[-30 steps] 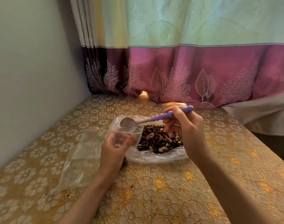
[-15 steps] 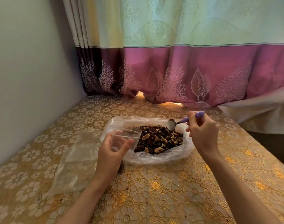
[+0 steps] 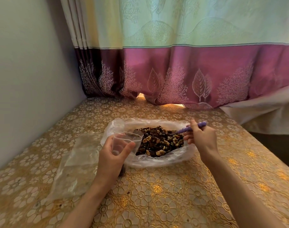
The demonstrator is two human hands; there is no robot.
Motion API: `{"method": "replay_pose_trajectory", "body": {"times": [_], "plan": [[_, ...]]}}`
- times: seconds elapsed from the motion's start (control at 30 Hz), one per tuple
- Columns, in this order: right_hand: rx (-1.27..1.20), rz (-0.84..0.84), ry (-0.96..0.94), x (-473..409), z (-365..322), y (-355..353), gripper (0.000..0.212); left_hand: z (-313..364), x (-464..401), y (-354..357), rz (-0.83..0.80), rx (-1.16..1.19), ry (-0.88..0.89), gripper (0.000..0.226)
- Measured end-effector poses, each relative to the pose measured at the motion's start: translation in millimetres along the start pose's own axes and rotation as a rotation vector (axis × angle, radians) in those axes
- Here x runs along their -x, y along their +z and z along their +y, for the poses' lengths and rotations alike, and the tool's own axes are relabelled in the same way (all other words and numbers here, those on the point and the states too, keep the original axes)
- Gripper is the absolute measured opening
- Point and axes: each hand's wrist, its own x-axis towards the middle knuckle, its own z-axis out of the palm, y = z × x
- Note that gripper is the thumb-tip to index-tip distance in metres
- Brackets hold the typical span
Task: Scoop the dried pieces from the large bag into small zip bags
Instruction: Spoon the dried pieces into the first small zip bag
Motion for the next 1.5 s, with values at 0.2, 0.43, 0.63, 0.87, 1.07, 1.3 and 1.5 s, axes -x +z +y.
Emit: {"method": "replay_pose_trajectory", "body": {"times": [0.2,0.43,0.63,0.87,1.07,1.3,1.5], "plan": [[-0.065,0.098,0.052,-3,2,-5,0.037,-1,1,0,-0.004,0.001,-0.006,0.049],[-0.108,0.115,0.01,0,-6,-3,0.04,-5,-1,-1,-0.012,0.0,-0.013,0.046],[-0.248,-0.024,0.004,7,-26,4,0.04,-9,-3,0,-0.02,-0.027,0.009,0.049],[-0.376,-0.231,-0.014,29,-53,21,0.036,-7,-3,0,-0.024,-0.014,-0.005,0.062],[-0.311,-0.376,-0.152,49,-65,33,0.032,-7,-2,-3,-0.03,0.08,-0.024,0.043],[-0.306,-0.469,-0.169,50,-66,32,0.021,-11,-3,-4,0.008,0.127,-0.026,0.045],[-0.366,-0.414,-0.195,42,-63,26,0.026,-11,-4,-3,0.001,0.108,0.021,0.049]]}}
